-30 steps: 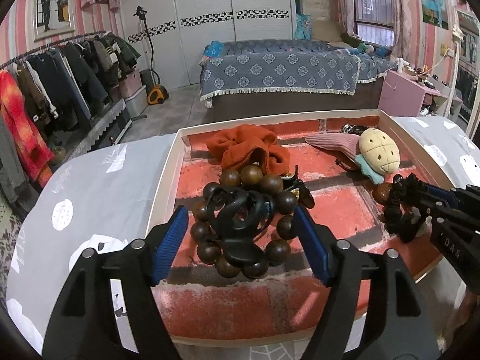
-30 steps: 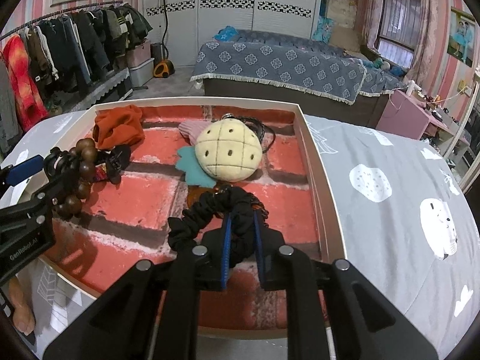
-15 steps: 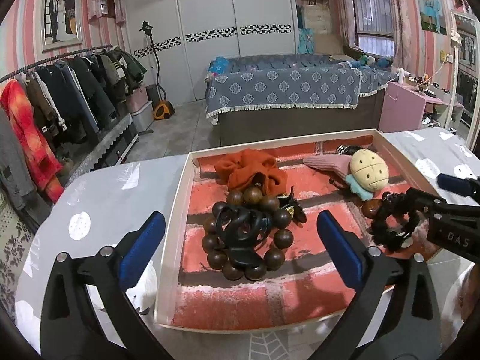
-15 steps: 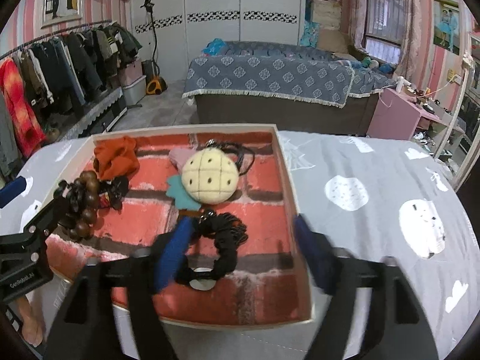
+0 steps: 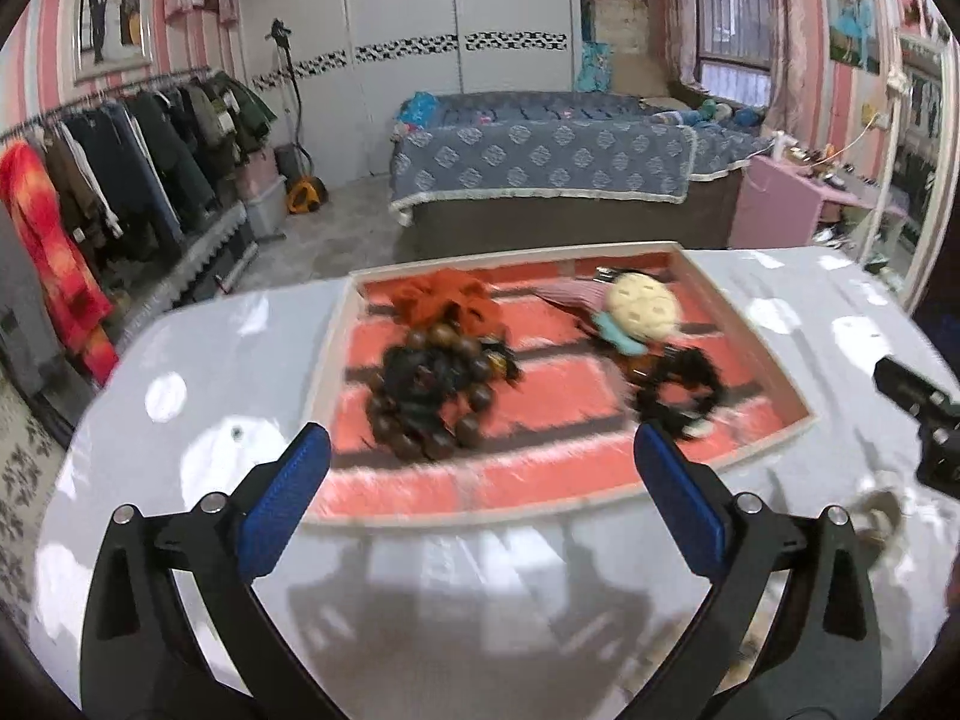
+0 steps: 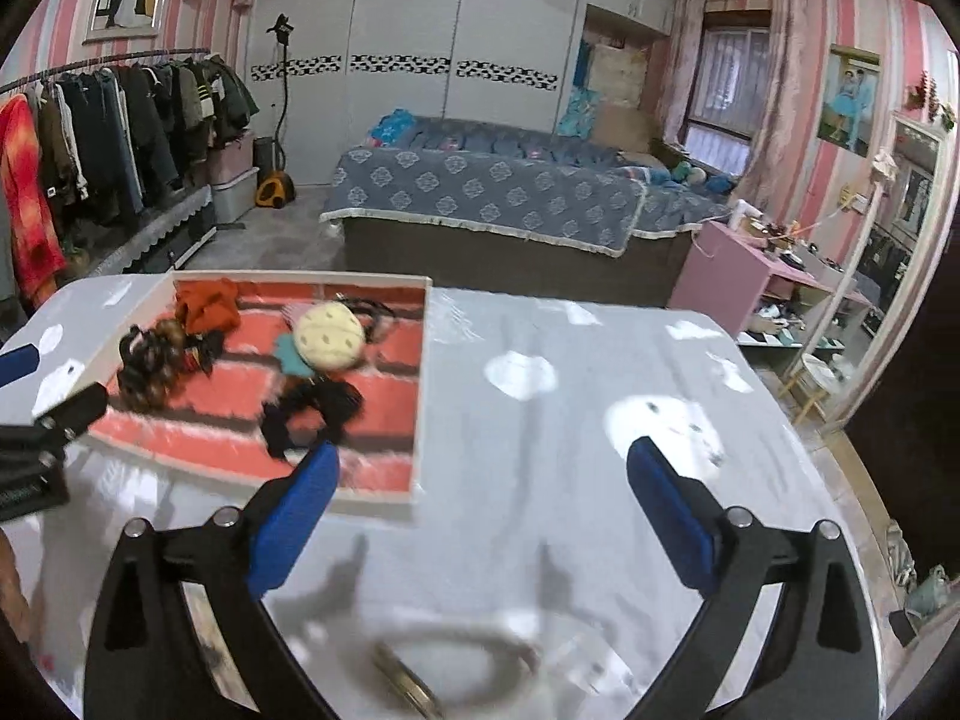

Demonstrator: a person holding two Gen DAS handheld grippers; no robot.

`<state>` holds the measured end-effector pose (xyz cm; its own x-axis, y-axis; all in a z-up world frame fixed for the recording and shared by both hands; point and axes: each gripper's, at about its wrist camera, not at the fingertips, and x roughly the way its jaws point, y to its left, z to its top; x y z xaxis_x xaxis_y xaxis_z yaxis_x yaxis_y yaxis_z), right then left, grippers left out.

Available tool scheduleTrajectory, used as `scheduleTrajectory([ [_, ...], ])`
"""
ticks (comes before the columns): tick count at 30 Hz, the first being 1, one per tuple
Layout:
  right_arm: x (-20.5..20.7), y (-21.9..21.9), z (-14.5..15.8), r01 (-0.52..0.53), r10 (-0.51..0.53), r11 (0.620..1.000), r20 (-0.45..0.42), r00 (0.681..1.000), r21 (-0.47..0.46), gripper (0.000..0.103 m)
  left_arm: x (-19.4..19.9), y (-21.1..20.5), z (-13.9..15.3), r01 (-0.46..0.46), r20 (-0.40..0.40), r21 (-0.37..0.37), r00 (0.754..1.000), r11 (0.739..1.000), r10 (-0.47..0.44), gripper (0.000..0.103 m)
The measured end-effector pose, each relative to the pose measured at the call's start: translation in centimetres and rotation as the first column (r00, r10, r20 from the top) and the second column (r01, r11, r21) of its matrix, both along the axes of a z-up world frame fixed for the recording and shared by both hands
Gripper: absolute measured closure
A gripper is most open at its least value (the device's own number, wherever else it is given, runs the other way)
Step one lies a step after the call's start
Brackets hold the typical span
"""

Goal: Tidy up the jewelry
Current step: 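Withdraw both tools, moving the left toward the cream scrunchie and right toward the watch, then grasp the cream scrunchie with the left tool while the right tool grasps the white-band watch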

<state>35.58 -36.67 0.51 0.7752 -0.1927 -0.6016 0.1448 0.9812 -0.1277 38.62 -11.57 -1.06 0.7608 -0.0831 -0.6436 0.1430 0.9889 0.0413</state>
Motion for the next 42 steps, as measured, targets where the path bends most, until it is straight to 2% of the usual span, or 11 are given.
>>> scheduleTrajectory([
  [2,-1.4,-1.0,-0.3,0.006,-0.006,1.0,0.003,1.0,0.008,0.008,-1.3,-0.3,-0.1,0.008,-0.003,-0.013,1.0,1.0,-0.008,0.005],
  [6,-3.7,-3.3,-1.9,0.016,-0.016,0.998,-0.001,1.0,0.067,0.008,-3.6,-1.8,-1.3,0.03,-0.026,0.006,0.999,1.0,-0.03,0.005],
  [12,-4.8,-4.6,-3.5,0.029,-0.03,0.993,0.0,1.0,0.118,0.008,-5.8,-3.0,-3.5,0.047,-0.047,0.033,0.998,0.998,-0.045,0.005],
  [14,-4.9,-5.2,-3.9,0.044,-0.045,0.99,0.0,0.999,0.134,0.008,-5.9,-2.8,-4.0,0.043,-0.057,0.03,0.997,0.999,-0.041,0.005],
  [18,-4.8,-7.0,-4.8,0.066,-0.061,0.971,-0.027,0.998,0.229,0.008,-5.6,-2.5,-5.3,0.057,-0.091,0.012,0.994,0.998,-0.055,0.005],
  [24,-4.5,-7.3,-5.8,0.088,-0.077,0.969,-0.059,0.995,0.231,0.01,-6.2,-2.5,-5.4,0.069,-0.066,0.02,0.996,0.997,-0.068,0.005],
  [28,-4.1,-6.7,-6.6,0.077,-0.056,0.975,-0.102,0.993,0.211,0.026,-6.6,-2.5,-5.5,0.086,-0.057,0.013,0.995,0.996,-0.085,0.007],
  [33,-3.6,-6.4,-7.7,0.072,-0.041,0.976,-0.152,0.988,0.205,0.043,-6.5,-2.8,-6.0,0.109,-0.081,0.022,0.991,0.994,-0.107,0.021],
  [40,-3.6,-5.8,-8.4,0.06,-0.024,0.98,-0.187,0.982,0.189,0.051,-6.9,-3.5,-7.0,0.157,-0.121,0.033,0.981,0.987,-0.152,0.023],
  [42,-3.6,-5.7,-8.6,0.06,-0.021,0.98,-0.196,0.98,0.192,0.054,-7.0,-3.9,-7.2,0.171,-0.13,0.047,0.978,0.984,-0.164,0.028],
])
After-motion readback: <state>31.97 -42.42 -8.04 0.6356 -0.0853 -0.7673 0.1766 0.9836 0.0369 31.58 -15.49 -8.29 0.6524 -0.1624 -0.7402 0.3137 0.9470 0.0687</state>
